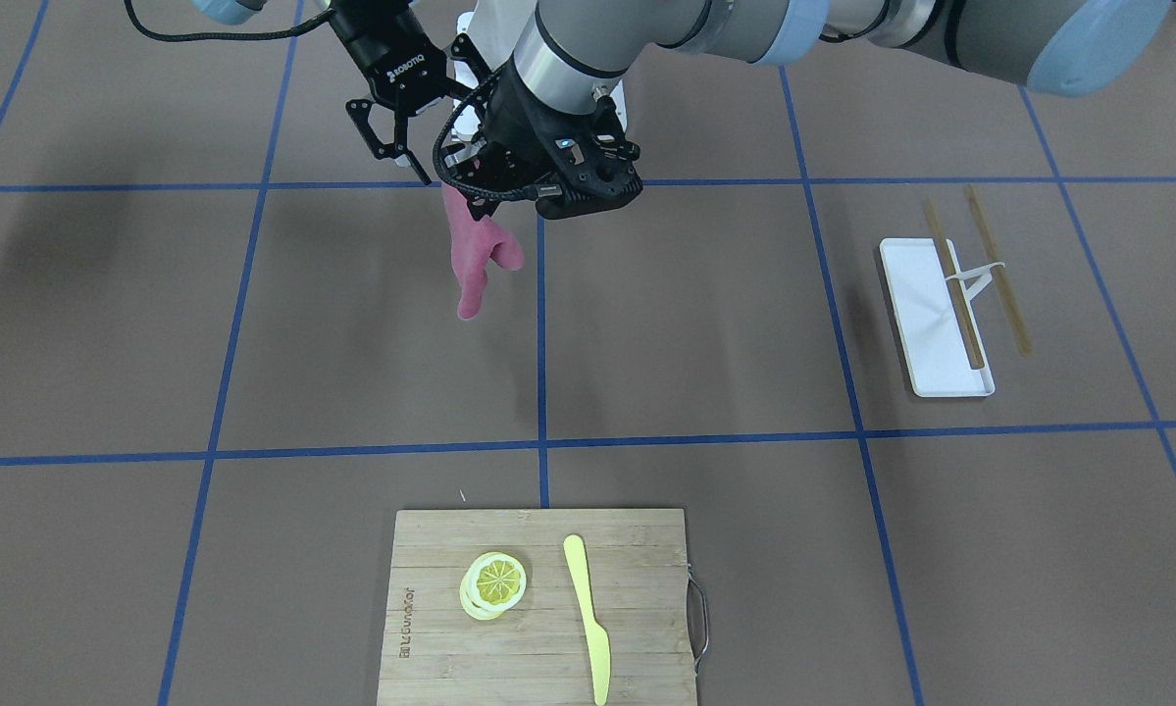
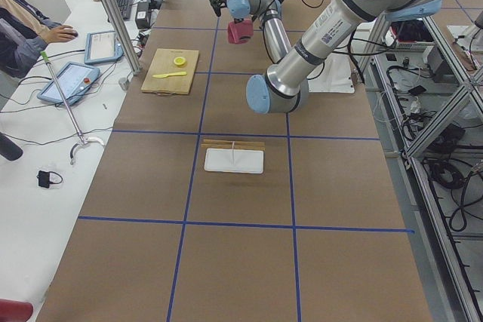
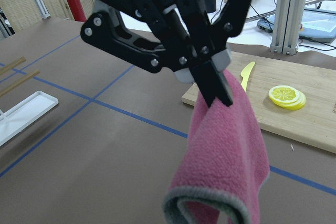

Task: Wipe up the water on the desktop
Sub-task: 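Move the open right gripper up to the hanging cloth below the left gripper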

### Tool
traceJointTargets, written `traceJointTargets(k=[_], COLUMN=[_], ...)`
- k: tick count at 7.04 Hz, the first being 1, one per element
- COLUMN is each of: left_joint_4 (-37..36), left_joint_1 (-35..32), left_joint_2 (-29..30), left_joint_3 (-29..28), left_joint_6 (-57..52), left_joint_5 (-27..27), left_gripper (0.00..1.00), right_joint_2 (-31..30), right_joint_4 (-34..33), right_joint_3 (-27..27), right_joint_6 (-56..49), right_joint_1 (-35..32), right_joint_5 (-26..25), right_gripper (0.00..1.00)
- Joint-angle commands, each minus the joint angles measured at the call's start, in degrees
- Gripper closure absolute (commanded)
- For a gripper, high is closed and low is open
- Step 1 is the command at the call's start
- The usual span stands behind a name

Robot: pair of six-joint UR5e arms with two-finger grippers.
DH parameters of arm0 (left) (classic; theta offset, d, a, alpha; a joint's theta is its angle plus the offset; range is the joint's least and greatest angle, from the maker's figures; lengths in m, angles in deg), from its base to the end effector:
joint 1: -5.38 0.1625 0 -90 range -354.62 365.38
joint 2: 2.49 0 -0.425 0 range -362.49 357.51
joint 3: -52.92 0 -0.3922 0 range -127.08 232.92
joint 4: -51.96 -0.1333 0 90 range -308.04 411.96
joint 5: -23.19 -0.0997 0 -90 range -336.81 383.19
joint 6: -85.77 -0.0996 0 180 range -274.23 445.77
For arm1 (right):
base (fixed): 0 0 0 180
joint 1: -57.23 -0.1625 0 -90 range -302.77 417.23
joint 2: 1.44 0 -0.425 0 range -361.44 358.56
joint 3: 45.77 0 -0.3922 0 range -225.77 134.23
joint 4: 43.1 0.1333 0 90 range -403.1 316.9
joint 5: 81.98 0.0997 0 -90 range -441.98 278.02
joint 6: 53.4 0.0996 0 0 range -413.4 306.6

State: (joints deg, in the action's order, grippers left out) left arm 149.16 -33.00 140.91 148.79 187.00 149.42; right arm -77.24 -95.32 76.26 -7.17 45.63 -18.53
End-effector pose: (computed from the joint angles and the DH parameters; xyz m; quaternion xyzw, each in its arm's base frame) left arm 0.4673 -0.4651 0.0194 -0.1305 0.5674 -0.1788 0.7931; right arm -0.4291 -0.2696 0.2014 0.4537 -0.4975 -0.0527 0.7375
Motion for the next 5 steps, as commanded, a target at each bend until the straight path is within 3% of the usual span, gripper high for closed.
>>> traceJointTargets(k=[1,5], left_joint_4=[0.4,0.5], left_joint_1=[0.6,0.9], left_joint_2=[0.0,-0.1], left_joint_3=[0.5,1.1], left_joint_6=[0.5,0.5], left_joint_5=[0.0,0.1], left_gripper=[1.00,1.00], right_joint_2=[1.4,2.1], right_joint_4=[0.0,0.2], right_joint_3=[-0.8,-1.1], right_joint_6=[0.0,0.0], right_joint_1=[0.0,-1.9], right_joint_5=[-1.0,-1.8], right_gripper=[0.18,0.26])
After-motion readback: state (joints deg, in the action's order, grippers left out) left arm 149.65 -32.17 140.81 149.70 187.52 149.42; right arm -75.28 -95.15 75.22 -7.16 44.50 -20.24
